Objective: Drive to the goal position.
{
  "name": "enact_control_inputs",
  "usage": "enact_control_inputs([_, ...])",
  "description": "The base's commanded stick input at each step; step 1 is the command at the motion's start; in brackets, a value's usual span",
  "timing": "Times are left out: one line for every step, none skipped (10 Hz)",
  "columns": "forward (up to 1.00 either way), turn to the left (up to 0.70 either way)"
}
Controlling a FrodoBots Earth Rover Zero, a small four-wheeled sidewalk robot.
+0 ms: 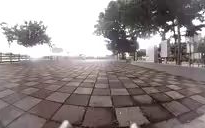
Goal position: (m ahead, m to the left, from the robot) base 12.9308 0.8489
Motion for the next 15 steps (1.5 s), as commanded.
enact_control_inputs([0.0, 0.0])
enact_control_inputs([0.0, 0.0])
enact_control_inputs([0.0, 0.0])
enact_control_inputs([0.0, 0.0])
enact_control_inputs([0.53, 0.0])
enact_control_inputs([0.7, 0.0])
enact_control_inputs([0.7, 0.0])
enact_control_inputs([0.7, 0.0])
enact_control_inputs([0.7, 0.0])
enact_control_inputs([0.7, 0.0])
enact_control_inputs([0.7, 0.0])
enact_control_inputs([0.7, 0.0])
enact_control_inputs([0.7, 0.0])
enact_control_inputs([0.7, 0.0])
enact_control_inputs([0.7, 0.0])
